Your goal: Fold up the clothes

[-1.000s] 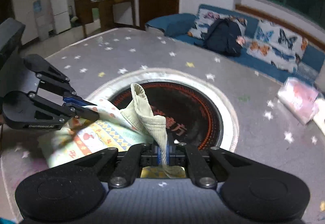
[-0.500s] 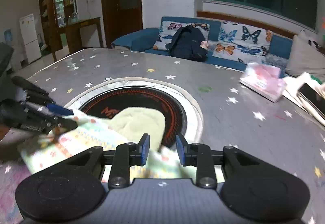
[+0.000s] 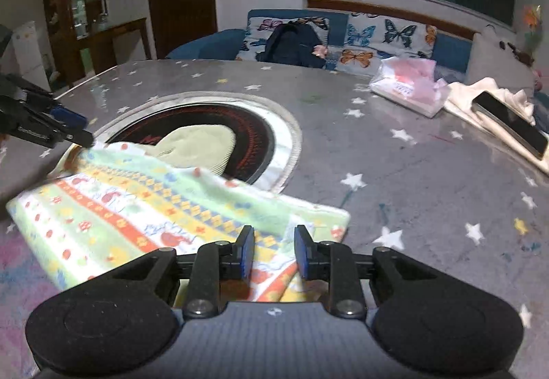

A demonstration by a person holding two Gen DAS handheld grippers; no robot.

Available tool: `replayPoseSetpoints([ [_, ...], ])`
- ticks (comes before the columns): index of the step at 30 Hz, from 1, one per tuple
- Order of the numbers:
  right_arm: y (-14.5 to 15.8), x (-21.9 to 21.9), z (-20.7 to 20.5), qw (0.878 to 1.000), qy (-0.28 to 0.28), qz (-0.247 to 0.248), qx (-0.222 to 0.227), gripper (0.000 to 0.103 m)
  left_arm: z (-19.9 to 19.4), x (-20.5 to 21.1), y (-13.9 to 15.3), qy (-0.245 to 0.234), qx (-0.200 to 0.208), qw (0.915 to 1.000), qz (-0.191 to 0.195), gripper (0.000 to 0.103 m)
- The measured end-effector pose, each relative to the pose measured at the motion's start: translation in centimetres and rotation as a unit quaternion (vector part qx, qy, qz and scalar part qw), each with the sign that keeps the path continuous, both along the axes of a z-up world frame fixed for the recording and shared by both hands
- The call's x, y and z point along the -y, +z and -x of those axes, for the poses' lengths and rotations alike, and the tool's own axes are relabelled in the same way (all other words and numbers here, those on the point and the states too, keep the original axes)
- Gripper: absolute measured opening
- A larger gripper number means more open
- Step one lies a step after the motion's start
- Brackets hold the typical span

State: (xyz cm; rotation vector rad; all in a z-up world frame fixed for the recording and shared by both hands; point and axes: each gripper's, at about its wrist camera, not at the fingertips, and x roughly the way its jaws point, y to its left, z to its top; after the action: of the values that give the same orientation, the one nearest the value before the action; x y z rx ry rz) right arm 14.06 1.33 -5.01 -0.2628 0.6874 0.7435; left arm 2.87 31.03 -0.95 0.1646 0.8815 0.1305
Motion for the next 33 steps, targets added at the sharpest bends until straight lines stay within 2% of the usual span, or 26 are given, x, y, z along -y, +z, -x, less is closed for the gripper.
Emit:
replayPoseSetpoints([
  [2, 0.3, -0.1, -0.1, 1.0, -0.014, 0.007, 0.011, 0.025, 0.1, -0.7, 0.2, 0.022, 0.003, 0.9997, -0.007, 0.04],
  [5, 1.2, -0.6, -0.1, 1.0, -0.006, -0.013, 0.012, 0.025, 0.6, -1.3, 0.9, 0.042, 0.016, 0.999, 0.003, 0.037],
  [8, 1.7, -2.0, 0.4, 0.999, 0.03, -0.024, 0.0, 0.025, 1.4, -0.6, 1.9, 0.025, 0.033, 0.9986, 0.034, 0.034],
  [10, 1.6, -3.3, 0.8, 0.998, 0.051, -0.02, -0.007, 0.025, 1.7, 0.8, 2.2, -0.007, 0.036, 0.9977, 0.057, 0.035],
  [14, 1.0, -6.3, 0.6, 0.998, 0.069, -0.006, -0.012, 0.025, 0.8, 3.8, 1.1, -0.053, 0.02, 0.9939, 0.094, 0.034],
  [20, 0.2, -8.1, 0.1, 0.998, 0.06, 0.003, -0.01, 0.026, -2.3, 5.3, -1.6, -0.044, -0.007, 0.993, 0.109, 0.034],
  [24, -0.1, -8.2, 0.0, 0.999, 0.052, 0.005, -0.006, 0.04, -2.8, 4.7, -1.9, -0.029, -0.001, 0.9924, 0.12, 0.036],
  [28, -0.3, -7.9, -0.5, 0.999, 0.041, -0.004, -0.012, 0.048, -2.3, 4.2, -1.4, -0.02, 0.008, 0.9914, 0.129, 0.035],
  [30, -0.1, -7.6, -0.7, 0.999, 0.034, -0.009, -0.016, 0.062, -1.5, 4.3, -0.9, -0.02, 0.015, 0.9909, 0.132, 0.035],
  [33, 0.4, -6.9, -0.2, 0.999, 0.033, -0.025, -0.01, 0.075, 0.2, 4.7, -0.2, -0.027, 0.026, 0.9902, 0.134, 0.035],
])
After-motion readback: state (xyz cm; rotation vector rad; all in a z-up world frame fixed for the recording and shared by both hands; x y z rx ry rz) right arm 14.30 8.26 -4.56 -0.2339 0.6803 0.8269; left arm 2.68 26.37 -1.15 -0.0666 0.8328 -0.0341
